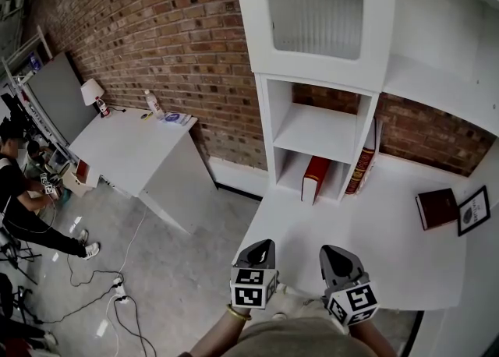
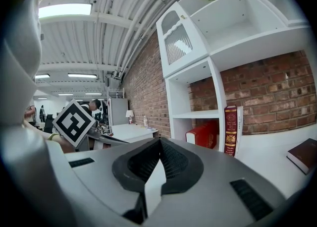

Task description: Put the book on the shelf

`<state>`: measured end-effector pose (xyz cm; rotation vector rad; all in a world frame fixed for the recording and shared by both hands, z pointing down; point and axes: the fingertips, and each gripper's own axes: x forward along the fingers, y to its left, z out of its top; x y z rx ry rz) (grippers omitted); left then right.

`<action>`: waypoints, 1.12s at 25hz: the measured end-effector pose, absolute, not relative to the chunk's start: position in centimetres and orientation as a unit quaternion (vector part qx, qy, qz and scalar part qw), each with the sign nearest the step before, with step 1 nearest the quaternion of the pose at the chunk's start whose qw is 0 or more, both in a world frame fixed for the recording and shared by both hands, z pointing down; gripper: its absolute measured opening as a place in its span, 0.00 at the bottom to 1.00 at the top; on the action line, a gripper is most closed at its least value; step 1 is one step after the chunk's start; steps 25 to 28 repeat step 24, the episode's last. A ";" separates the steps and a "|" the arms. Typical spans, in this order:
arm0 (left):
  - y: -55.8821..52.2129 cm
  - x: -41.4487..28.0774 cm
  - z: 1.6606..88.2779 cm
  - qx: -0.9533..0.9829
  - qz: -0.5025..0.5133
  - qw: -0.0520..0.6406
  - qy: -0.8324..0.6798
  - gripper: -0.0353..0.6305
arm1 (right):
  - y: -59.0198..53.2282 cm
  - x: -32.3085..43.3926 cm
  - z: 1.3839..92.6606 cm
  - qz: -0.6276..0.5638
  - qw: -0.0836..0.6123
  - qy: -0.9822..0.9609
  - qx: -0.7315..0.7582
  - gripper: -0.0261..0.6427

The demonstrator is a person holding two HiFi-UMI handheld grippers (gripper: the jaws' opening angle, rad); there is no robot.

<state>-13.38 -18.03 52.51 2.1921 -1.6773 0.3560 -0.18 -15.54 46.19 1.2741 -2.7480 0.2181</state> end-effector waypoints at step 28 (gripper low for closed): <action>-17.9 -12.9 52.7 0.785 0.117 0.194 -0.576 0.07 | -15.5 0.0 46.6 0.073 0.052 -0.898 0.432 0.05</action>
